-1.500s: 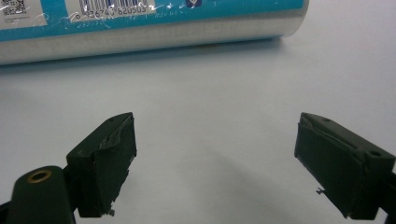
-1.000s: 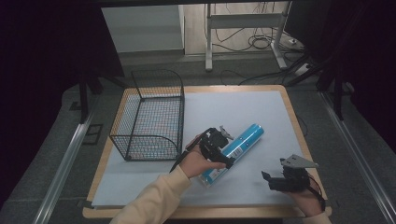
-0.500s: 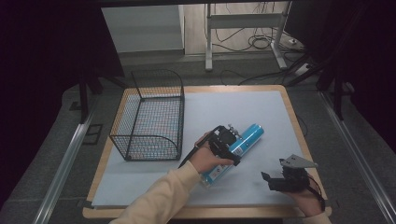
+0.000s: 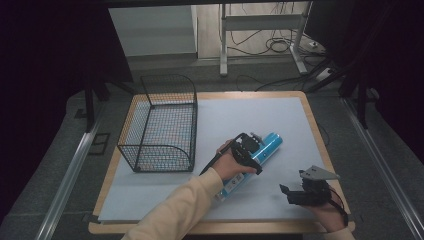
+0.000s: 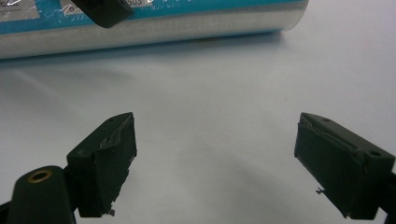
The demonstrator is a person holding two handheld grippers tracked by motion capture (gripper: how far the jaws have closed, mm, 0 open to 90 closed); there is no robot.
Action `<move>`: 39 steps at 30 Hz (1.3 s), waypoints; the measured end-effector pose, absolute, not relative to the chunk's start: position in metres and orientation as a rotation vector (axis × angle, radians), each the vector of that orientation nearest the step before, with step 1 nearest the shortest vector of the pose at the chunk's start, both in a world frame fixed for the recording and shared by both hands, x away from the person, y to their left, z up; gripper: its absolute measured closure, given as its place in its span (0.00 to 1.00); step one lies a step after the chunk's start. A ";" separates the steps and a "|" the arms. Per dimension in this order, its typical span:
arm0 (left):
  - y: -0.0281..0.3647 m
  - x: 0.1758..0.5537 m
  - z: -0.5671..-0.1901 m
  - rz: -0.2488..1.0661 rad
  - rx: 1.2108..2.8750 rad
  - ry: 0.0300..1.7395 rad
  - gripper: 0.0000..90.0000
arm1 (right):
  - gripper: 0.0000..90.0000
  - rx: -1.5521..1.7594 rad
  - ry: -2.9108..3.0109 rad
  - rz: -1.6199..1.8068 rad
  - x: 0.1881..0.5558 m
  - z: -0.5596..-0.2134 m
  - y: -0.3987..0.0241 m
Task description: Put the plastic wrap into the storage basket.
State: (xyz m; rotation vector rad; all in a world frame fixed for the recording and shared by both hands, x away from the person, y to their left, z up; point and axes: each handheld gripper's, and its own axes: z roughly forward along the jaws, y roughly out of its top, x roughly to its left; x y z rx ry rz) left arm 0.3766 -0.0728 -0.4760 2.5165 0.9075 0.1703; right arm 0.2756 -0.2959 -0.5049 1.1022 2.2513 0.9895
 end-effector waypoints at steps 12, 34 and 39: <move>-0.080 0.383 -0.487 0.158 2.586 0.932 0.21 | 0.14 1.097 2.253 0.985 0.276 -0.506 -0.295; -0.084 0.399 -0.488 0.013 2.635 0.996 0.34 | 0.14 1.093 2.247 0.989 0.276 -0.505 -0.297; -0.083 0.400 -0.486 -0.010 2.669 0.975 0.34 | 0.14 1.091 2.246 0.992 0.276 -0.504 -0.297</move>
